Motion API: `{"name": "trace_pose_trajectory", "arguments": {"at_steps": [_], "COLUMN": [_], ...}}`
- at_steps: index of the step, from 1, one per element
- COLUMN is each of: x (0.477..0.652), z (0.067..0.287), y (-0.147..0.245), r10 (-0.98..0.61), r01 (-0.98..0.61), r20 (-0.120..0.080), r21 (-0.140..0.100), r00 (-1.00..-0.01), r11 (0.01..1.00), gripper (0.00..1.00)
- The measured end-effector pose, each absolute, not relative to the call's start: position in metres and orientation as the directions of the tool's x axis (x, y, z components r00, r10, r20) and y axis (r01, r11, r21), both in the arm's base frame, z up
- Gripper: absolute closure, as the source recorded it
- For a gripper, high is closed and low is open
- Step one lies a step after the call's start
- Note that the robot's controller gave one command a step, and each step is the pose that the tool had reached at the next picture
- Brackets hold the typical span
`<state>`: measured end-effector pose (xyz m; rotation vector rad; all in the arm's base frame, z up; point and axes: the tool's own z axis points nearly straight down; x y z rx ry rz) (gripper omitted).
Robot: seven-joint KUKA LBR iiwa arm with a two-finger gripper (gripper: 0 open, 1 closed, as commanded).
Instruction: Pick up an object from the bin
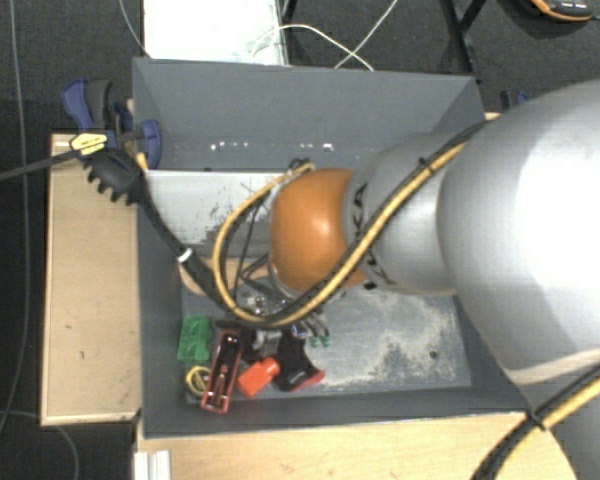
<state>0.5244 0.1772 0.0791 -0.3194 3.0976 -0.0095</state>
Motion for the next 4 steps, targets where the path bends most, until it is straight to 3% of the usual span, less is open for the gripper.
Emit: {"name": "trace_pose_trajectory", "arguments": {"at_steps": [1,2,3,4], "x": [0.516,0.515,0.501,0.505], "z": [0.095,0.117,0.128,0.253], "y": [0.175,0.163,0.161,0.149], "r10": [-0.199,-0.210,-0.362,-0.283], "r01": [-0.199,-0.209,-0.362,-0.283], "r20": [-0.017,-0.031,-0.029,-0.026], "r21": [-0.010,-0.007,-0.011,-0.010], "r00": [-0.980,-0.977,-0.932,-0.959], "r11": [0.980,0.978,0.932,0.959], "gripper": [1.00,1.00,1.00,1.00]}}
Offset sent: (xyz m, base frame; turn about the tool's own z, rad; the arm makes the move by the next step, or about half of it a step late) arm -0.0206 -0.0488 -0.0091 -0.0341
